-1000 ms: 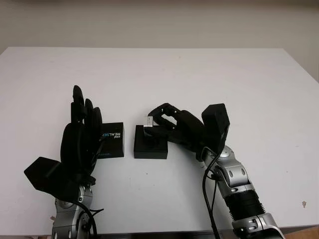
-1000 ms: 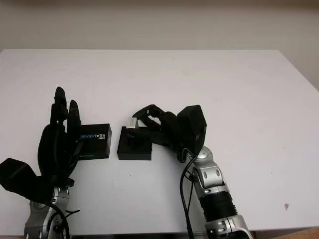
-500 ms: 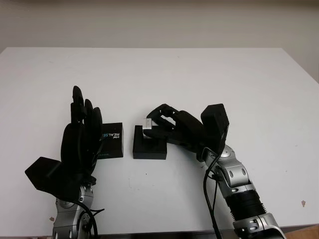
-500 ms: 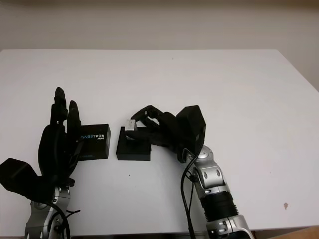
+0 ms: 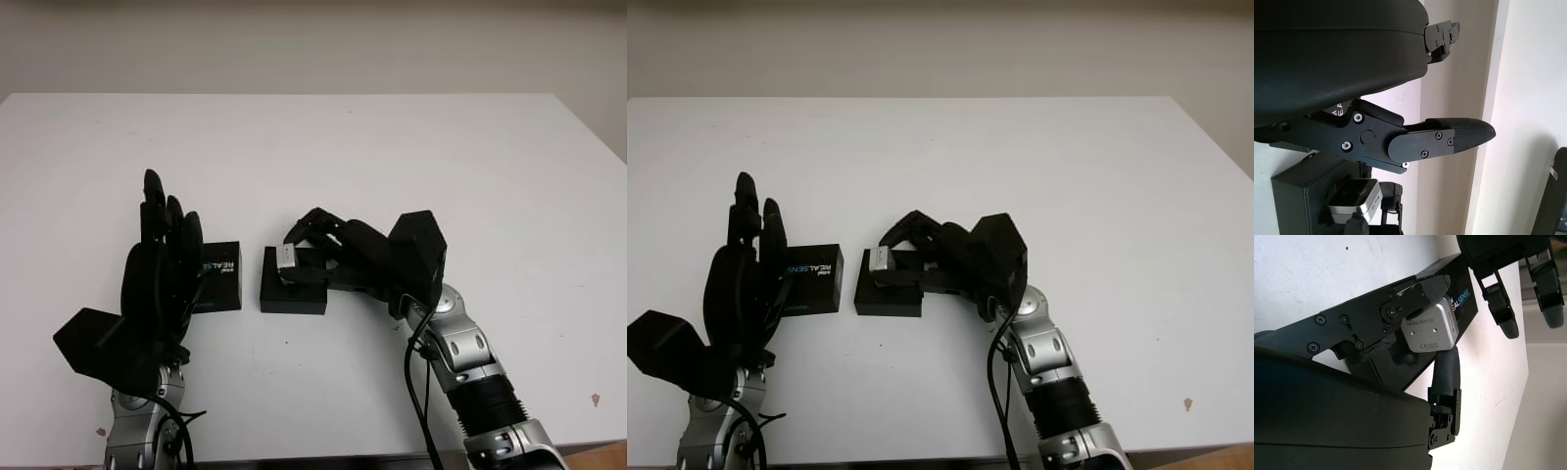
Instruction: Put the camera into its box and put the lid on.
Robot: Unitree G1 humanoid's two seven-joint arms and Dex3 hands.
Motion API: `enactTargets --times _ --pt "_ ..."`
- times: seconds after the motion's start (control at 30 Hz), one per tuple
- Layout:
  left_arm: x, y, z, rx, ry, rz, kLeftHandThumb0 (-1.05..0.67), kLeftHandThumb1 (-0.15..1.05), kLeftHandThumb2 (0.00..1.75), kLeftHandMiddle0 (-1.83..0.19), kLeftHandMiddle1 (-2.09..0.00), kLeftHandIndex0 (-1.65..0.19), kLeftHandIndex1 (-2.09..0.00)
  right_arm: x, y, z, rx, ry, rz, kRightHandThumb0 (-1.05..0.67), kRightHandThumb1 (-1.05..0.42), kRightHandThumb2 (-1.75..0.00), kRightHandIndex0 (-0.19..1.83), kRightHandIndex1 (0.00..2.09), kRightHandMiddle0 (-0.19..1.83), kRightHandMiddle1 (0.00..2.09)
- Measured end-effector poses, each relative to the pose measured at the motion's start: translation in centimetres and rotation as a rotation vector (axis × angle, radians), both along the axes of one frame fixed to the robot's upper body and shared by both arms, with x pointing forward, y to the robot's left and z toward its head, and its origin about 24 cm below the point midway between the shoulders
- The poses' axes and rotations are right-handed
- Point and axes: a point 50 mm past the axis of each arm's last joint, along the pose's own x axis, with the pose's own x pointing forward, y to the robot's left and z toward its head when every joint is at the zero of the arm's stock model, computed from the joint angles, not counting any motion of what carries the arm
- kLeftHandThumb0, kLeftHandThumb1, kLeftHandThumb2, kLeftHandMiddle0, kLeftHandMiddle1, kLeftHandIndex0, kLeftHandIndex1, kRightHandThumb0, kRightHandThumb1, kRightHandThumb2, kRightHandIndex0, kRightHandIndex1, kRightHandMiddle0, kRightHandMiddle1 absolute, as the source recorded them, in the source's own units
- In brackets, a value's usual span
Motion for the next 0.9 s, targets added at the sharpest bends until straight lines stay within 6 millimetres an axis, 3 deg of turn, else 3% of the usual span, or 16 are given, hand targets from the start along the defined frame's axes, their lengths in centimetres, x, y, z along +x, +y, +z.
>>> enactTargets --times 0.67,0.9 --pt "0.0 -0.1 -0.1 -0.006 0.002 -0.002 -0.67 1.05 0.49 0.19 0.0 0.19 0.0 -0.2 0.9 -1.4 -0.009 -0.031 -0.06 -0.44 -0.98 -0.06 0.12 0.03 0.2 1.89" --pt "0.0 -0.1 -0.1 -0.005 0.003 0.0 -0.67 1.05 0.49 0.19 -0.01 0.19 -0.01 -0.3 0.2 -1.1 -0.164 -0.206 -0.024 -0.41 -0.98 -0.05 0.15 0.05 0.21 1.83"
